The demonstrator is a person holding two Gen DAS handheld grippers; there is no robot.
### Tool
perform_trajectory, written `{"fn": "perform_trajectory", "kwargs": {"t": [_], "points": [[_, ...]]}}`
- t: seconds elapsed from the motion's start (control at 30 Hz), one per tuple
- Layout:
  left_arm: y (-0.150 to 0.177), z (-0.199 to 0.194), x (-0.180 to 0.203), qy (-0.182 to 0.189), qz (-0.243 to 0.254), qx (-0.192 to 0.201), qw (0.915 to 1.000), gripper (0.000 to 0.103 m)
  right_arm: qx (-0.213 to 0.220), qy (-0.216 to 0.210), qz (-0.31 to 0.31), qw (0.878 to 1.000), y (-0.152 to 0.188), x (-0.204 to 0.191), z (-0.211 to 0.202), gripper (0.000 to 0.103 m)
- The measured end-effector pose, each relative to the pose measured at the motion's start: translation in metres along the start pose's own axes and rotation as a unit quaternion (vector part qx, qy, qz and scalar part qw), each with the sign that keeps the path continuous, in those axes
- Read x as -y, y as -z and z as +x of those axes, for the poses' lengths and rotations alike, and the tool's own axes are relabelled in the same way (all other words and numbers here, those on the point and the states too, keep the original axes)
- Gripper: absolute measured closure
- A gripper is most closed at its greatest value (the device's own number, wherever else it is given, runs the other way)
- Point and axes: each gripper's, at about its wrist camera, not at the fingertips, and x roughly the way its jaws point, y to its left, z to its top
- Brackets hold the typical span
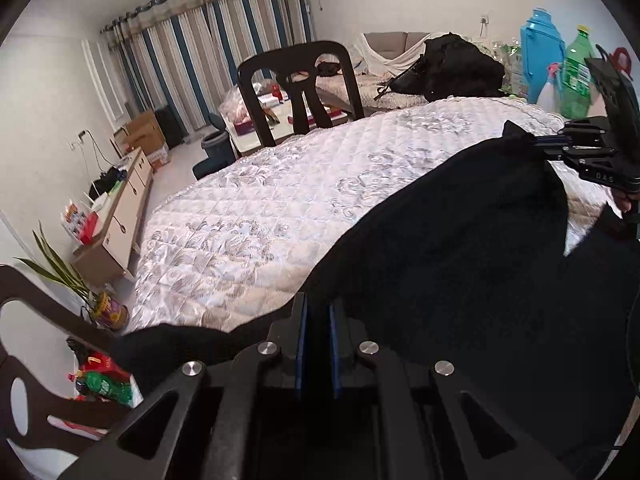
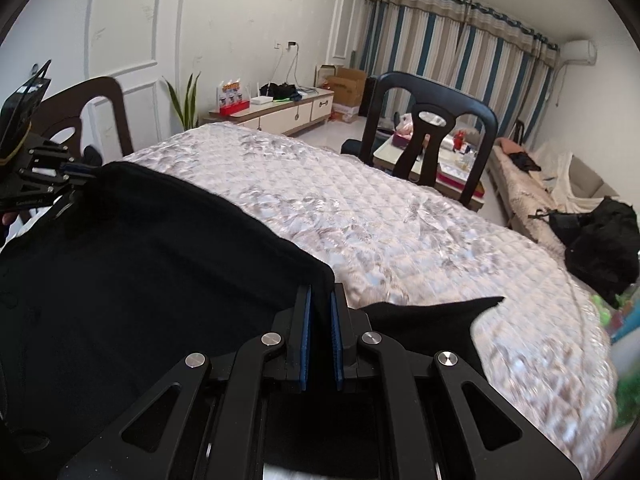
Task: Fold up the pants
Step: 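Lift the pants end with both grippers and fold it over toward the hems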
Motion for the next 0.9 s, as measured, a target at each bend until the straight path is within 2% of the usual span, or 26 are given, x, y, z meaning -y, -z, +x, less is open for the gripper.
{"fn": "perform_trajectory", "kwargs": {"t": [0.3, 0.57, 0.77, 0.9], "points": [[0.032, -0.059, 0.022, -0.011, 0.002, 0.038, 0.9992, 0.092, 0.000, 0.020, -0.021, 1.000, 0.032, -0.035, -0.061, 0.097], [0.072, -0.104, 0.055, -0.012, 0.018, 0.057, 0.9981, 0.092, 0.010, 0.028, -0.011, 1.000, 0.072, -0.066, -0.108, 0.097], [0.104, -0.123, 0.079, -0.002, 0.023, 0.062, 0.9978, 0.092, 0.020, 0.030, 0.016, 0.999, 0.101, -0.082, -0.133, 0.097], [0.120, -0.127, 0.086, 0.006, 0.007, 0.055, 0.9984, 0.092, 0.018, 0.029, 0.033, 0.999, 0.118, -0.088, -0.140, 0.097]]}}
